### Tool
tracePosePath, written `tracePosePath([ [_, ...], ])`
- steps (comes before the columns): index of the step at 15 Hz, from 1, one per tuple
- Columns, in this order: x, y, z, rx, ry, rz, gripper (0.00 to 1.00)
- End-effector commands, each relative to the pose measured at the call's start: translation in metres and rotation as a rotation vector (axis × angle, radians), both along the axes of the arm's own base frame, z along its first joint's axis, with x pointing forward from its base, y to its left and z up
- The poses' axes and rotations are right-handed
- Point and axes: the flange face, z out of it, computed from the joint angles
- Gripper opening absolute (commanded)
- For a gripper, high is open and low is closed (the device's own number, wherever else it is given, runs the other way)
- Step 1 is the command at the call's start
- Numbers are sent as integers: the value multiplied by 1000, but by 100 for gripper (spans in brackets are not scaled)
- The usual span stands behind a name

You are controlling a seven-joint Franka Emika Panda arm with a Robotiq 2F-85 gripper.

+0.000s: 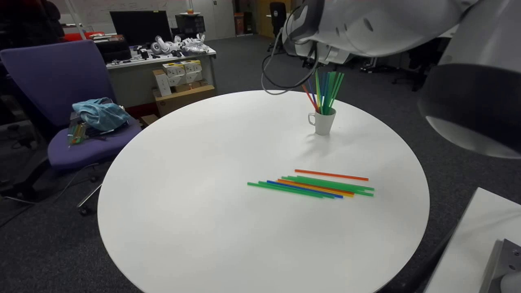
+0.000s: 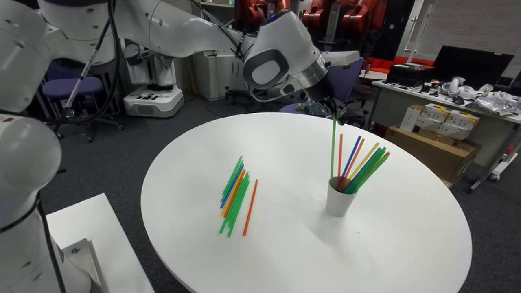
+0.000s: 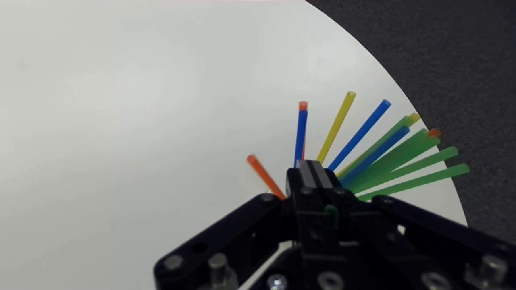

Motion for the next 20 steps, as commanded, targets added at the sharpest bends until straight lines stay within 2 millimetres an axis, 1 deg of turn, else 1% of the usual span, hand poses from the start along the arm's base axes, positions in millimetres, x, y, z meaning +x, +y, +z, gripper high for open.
tracePosePath([
  [1,-3,-8,48,66,13,20,0],
  [3,-2,-9,63,88,42,38,0],
  [4,-1,-9,67,97,74,49,0],
  [5,1,-5,65,104,127,66,0],
  [7,10,9,49,117,264,114,0],
  [10,24,37,3,113,446,169,0],
  [13,32,65,-48,39,599,199,0],
  [15,36,81,-82,-42,674,217,0],
  [17,39,91,-110,-125,753,252,0],
  [20,43,104,-137,-243,850,353,0],
])
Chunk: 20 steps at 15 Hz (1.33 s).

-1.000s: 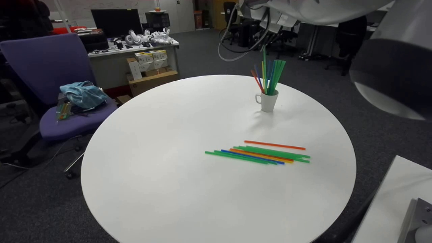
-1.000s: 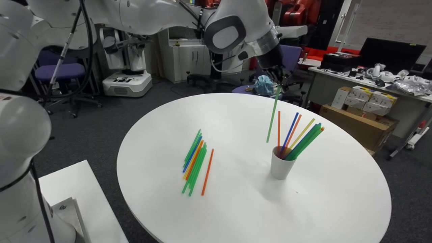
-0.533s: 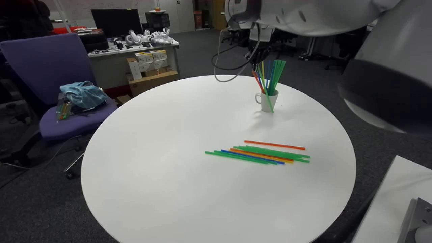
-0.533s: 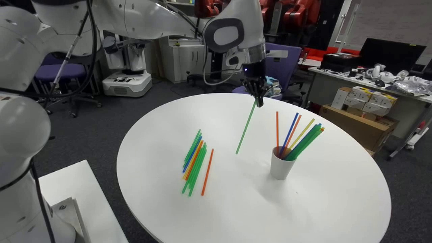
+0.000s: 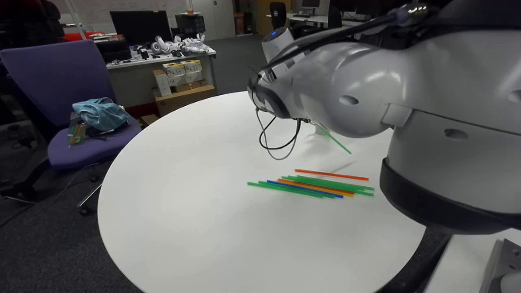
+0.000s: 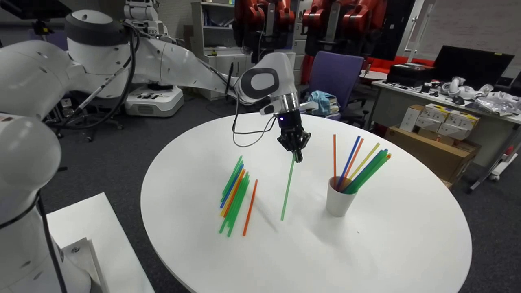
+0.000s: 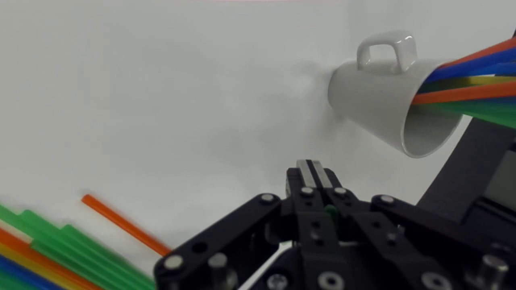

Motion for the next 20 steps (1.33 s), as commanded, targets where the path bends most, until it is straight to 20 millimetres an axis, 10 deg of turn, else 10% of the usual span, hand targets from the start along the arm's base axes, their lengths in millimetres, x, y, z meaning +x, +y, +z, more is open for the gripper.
tracePosePath([
  [1,8,7,-14,-55,80,128,0],
  [6,8,4,-38,-32,199,213,0],
  [7,9,1,-37,-3,216,223,26],
  [17,19,-37,-3,250,191,188,94],
  [20,16,-39,-17,257,194,181,100],
])
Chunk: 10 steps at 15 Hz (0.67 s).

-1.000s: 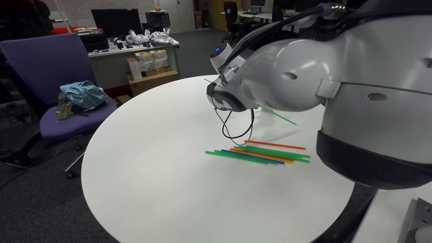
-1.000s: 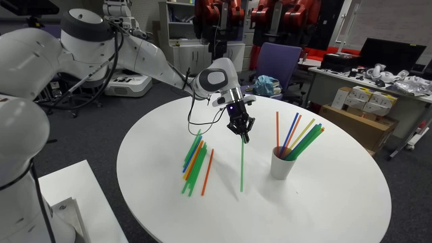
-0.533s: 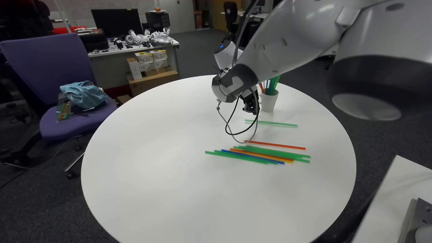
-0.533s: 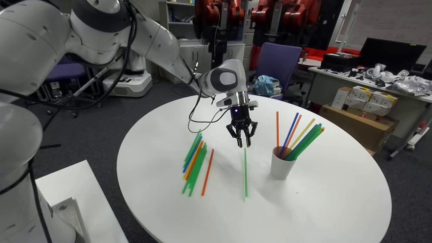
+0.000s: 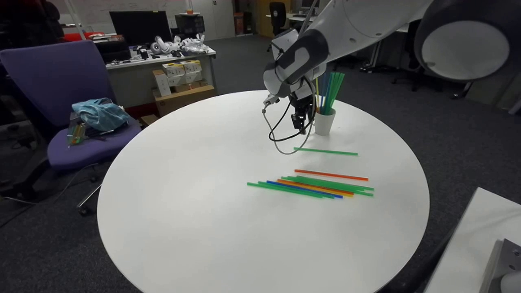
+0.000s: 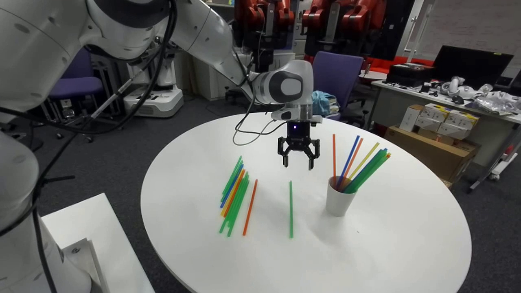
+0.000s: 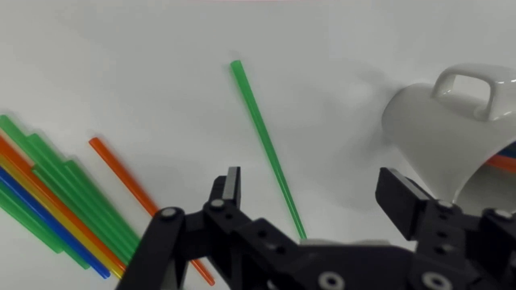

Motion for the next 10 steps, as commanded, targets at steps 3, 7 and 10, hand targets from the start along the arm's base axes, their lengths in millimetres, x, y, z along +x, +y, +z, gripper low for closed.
tracePosePath([
  [3,-8,4,-9,34,21,7,100],
  [7,-19,10,-27,65,62,58,100],
  [10,-23,8,-47,155,44,195,100],
])
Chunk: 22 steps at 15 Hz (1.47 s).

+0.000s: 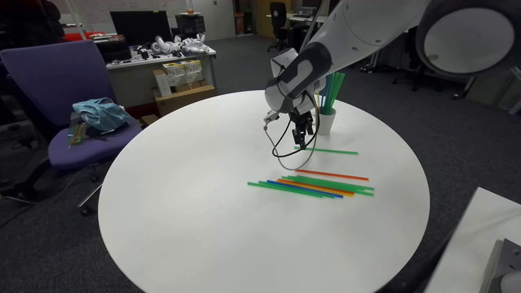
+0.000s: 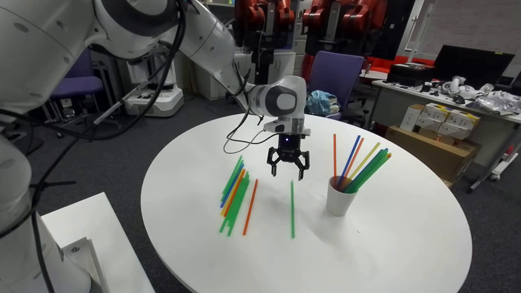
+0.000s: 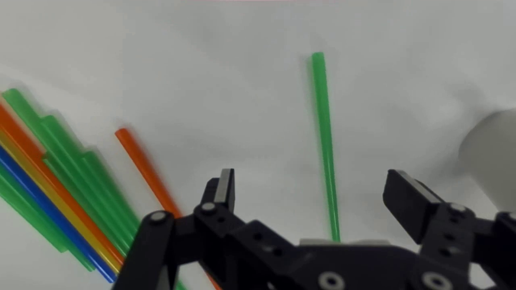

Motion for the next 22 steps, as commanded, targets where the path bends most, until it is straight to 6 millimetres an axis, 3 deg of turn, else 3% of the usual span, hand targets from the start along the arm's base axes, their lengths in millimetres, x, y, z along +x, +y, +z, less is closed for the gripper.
tracePosePath([
  [1,-10,-12,-2,116,-63,122,100],
  [5,-24,-25,-4,124,-277,228,100],
  [6,-4,-25,-26,105,-210,178,100],
  [9,-8,-27,-32,108,-213,181,100],
  [18,-13,-24,-33,161,-233,167,100],
  [22,-19,-39,-25,227,-221,115,100],
])
